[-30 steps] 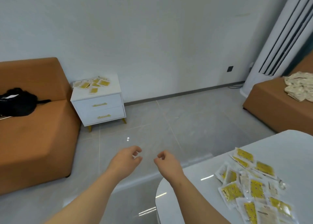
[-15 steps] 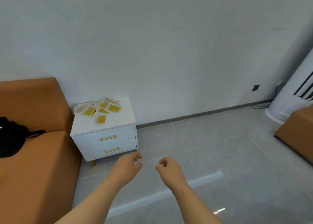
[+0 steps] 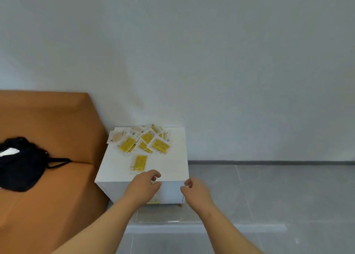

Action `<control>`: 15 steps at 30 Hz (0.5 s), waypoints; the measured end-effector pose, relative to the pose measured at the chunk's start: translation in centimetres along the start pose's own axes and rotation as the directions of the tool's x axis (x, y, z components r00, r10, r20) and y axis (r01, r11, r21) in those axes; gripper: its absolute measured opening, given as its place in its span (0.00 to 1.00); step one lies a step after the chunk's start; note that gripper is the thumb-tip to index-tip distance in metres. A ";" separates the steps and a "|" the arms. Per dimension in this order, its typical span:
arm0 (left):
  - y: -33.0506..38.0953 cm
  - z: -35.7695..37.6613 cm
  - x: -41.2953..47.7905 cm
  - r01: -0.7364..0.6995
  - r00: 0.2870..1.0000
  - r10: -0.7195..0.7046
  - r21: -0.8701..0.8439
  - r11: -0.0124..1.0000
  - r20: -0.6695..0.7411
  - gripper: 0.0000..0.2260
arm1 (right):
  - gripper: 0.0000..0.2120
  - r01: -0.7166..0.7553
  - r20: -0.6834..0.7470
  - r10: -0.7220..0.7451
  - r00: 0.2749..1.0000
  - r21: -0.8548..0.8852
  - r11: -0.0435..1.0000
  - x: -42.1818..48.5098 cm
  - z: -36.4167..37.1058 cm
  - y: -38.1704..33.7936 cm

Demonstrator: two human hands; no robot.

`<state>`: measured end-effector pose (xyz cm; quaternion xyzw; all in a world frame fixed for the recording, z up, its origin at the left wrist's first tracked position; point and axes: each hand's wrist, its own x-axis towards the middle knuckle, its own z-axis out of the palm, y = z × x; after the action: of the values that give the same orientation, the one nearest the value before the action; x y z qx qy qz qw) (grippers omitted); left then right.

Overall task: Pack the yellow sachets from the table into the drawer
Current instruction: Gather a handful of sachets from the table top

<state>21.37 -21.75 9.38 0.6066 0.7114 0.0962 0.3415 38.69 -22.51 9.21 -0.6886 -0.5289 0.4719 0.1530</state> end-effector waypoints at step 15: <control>-13.4 -8.9 24.9 0.127 0.971 -0.150 0.127 0.984 0.185 0.15 | 0.22 -0.164 0.147 0.176 0.973 -0.086 0.983 24.5 10.6 -11.0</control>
<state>4.56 0.57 -0.57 0.5803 0.7198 -0.0281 0.3799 23.56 0.19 -0.33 -0.6979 -0.4953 0.5154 0.0453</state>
